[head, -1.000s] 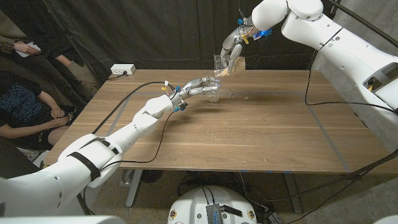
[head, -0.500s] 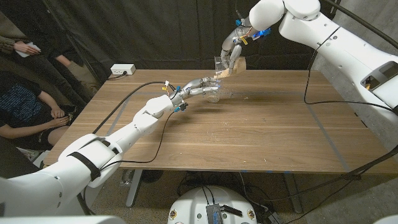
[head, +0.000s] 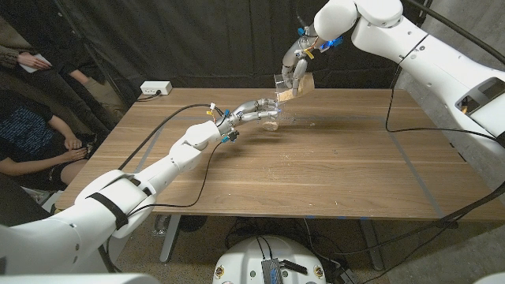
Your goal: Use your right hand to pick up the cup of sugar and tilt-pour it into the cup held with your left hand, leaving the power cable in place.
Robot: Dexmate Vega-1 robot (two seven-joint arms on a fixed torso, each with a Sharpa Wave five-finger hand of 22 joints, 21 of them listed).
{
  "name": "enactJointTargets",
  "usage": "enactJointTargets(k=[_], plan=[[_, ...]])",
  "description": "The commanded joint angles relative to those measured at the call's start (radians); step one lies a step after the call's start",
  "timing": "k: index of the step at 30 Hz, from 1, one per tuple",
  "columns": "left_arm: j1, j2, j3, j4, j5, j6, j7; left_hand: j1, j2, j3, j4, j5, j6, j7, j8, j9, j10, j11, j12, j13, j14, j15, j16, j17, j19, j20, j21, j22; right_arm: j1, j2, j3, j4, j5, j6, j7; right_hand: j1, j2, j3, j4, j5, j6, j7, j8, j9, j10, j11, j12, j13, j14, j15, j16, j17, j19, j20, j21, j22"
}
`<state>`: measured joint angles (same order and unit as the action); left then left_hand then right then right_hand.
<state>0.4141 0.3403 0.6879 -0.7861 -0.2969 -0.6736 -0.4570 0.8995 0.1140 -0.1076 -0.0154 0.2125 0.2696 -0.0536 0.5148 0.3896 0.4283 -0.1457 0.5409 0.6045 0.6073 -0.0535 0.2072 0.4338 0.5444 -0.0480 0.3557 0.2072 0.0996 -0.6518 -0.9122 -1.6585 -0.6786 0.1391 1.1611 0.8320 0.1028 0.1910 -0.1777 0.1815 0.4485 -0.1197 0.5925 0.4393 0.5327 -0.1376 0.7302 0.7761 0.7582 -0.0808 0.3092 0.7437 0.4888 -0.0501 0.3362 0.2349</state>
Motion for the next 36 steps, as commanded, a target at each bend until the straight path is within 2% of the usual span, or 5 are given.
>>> enactJointTargets(k=[1,19,36], plan=[[-0.007,-0.006,0.001,0.016,-0.005,-0.005,-0.013,0.003,0.008,-0.009,0.002,0.0,0.011,-0.001,0.005,0.002,0.008,-0.003,0.006,0.002,0.008,-0.126,-0.002,0.004,-0.006,-0.037,0.009,0.001,0.004,0.005,-0.006,-0.002,-0.035,0.014,0.018,0.0,0.008,0.041,0.035,0.005,0.028,-0.017,0.004,0.003,0.017,-0.001,0.004,0.003,0.011,-0.155,-0.001,0.004,0.002,-0.077,0.003,0.001],[-0.003,-0.006,0.004,0.006,-0.004,0.008,-0.011,0.004,0.008,-0.01,0.002,0.0,0.011,-0.002,0.005,0.003,0.008,-0.004,0.007,0.001,0.009,-0.126,-0.002,0.005,-0.006,-0.037,0.011,0.001,0.006,0.016,-0.01,-0.029,-0.084,0.019,0.059,0.021,0.007,0.05,0.024,0.006,0.046,-0.02,0.006,0.001,0.03,0.0,0.003,0.003,0.023,-0.156,0.007,0.015,0.005,-0.078,0.005,0.003],[-0.017,-0.037,0.007,0.063,-0.009,-0.023,-0.021,0.007,0.009,-0.01,0.001,0.0,0.012,-0.001,0.006,0.002,0.008,-0.003,0.009,0.0,0.009,-0.126,-0.003,0.006,-0.006,-0.038,0.013,0.001,0.011,0.019,-0.011,-0.059,-0.104,0.021,0.121,0.03,0.008,0.054,0.024,0.005,0.065,-0.02,0.008,-0.003,0.042,-0.002,0.005,0.009,0.03,-0.156,0.014,0.025,0.007,-0.079,0.007,0.004]])
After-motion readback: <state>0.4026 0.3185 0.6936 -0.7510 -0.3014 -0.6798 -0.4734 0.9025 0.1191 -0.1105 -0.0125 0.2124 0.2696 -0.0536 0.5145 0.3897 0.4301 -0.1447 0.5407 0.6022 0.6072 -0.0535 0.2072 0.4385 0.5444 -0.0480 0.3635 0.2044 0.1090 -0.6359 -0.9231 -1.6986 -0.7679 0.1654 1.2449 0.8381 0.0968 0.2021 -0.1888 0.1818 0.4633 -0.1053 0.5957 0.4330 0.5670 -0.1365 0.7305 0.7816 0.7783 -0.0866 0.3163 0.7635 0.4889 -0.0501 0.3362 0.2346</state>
